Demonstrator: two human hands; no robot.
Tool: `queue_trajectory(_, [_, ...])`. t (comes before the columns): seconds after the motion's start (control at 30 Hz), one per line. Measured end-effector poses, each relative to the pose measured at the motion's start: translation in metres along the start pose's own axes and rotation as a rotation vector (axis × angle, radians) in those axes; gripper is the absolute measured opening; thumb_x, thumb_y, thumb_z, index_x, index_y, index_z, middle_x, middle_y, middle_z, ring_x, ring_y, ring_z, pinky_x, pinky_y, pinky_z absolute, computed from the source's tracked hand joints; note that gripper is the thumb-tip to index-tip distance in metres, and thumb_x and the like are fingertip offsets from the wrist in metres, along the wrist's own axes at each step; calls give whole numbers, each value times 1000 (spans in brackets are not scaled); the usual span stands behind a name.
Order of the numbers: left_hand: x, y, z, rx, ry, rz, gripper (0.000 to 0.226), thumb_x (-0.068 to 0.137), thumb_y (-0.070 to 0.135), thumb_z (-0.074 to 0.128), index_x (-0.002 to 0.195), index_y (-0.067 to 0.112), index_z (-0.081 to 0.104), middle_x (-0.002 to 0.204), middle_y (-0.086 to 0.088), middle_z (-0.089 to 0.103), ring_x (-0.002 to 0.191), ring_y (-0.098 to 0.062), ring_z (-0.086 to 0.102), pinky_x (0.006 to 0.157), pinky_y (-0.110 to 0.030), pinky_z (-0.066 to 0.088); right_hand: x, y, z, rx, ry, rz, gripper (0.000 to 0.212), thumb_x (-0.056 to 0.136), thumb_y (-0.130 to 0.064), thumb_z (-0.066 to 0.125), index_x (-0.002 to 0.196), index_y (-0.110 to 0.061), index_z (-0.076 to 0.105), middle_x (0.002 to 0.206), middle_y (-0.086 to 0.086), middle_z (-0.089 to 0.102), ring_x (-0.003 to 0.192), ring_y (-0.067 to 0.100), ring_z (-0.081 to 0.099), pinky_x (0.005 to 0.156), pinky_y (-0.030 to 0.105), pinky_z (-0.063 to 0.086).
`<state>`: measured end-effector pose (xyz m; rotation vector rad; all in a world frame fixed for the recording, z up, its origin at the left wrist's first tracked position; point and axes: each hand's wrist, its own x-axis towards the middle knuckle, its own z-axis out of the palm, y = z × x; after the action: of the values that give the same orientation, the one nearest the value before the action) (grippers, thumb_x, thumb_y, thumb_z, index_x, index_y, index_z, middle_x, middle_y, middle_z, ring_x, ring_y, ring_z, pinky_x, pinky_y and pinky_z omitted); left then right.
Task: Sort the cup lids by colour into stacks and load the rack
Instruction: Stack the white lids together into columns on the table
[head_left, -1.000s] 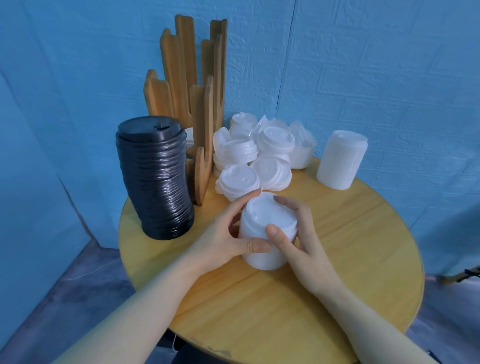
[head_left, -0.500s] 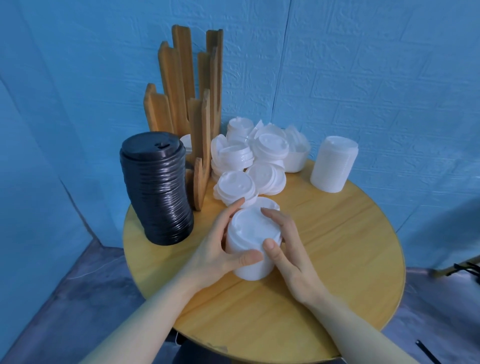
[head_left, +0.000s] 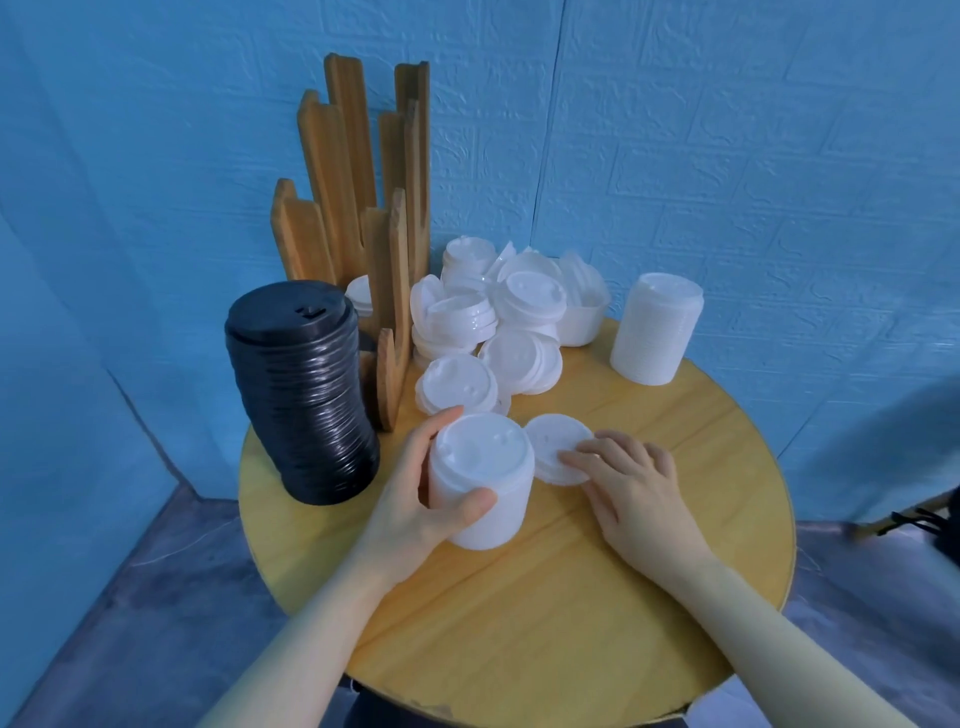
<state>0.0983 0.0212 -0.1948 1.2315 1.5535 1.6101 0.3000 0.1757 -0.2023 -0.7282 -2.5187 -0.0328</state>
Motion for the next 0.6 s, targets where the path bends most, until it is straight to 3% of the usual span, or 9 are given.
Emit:
queue_trajectory(0.13, [1, 1, 3, 34, -48, -8, 86, 63, 49, 80, 140, 39, 43, 140, 17, 52, 132, -1, 47, 108, -25, 40, -18, -5, -11, -37, 90, 9, 28, 78, -6, 72, 103, -21, 71, 93, -1, 59, 88, 24, 60, 83, 33, 33])
queue_trajectory(0.27, [-2, 0, 5, 70, -108, -13, 87, 63, 51, 81, 140, 43, 43, 143, 16, 50, 135, -4, 45, 115, -39, 36, -24, -17, -18, 21, 73, 125, 35, 68, -16, 87, 98, -22, 71, 84, -5, 59, 76, 21, 58, 70, 30, 33])
queue_trajectory(0.33, [-3, 0, 5, 74, -113, -13, 86, 63, 51, 82, 140, 45, 44, 144, 15, 50, 136, -6, 44, 116, -43, 35, -26, -23, -24, 226, 62, 242, 37, 73, -21, 84, 106, -26, 68, 91, -10, 57, 82, 14, 57, 73, 26, 43])
queue_trajectory(0.43, [-2, 1, 5, 62, -118, -16, 84, 62, 50, 82, 138, 48, 45, 144, 13, 50, 135, -7, 46, 116, -44, 36, -31, -20, -36, 526, 45, 346, 38, 84, -22, 73, 116, -37, 60, 110, -18, 54, 103, 2, 50, 87, 12, 34])
queue_trajectory(0.5, [-2, 1, 5, 57, -118, -14, 84, 61, 51, 83, 137, 48, 46, 142, 16, 52, 134, -6, 46, 116, -42, 37, -35, -9, -44, 432, -35, 283, 43, 86, -25, 67, 124, -40, 54, 125, -23, 47, 117, -1, 39, 96, 20, 24])
queue_trajectory(0.6, [-2, 1, 5, 48, -118, -13, 87, 58, 55, 84, 136, 47, 46, 141, 17, 52, 133, -4, 47, 115, -39, 38, -43, 7, -48, 285, -226, 233, 45, 87, -22, 68, 127, -39, 55, 135, -25, 44, 127, 2, 34, 97, 29, 19])
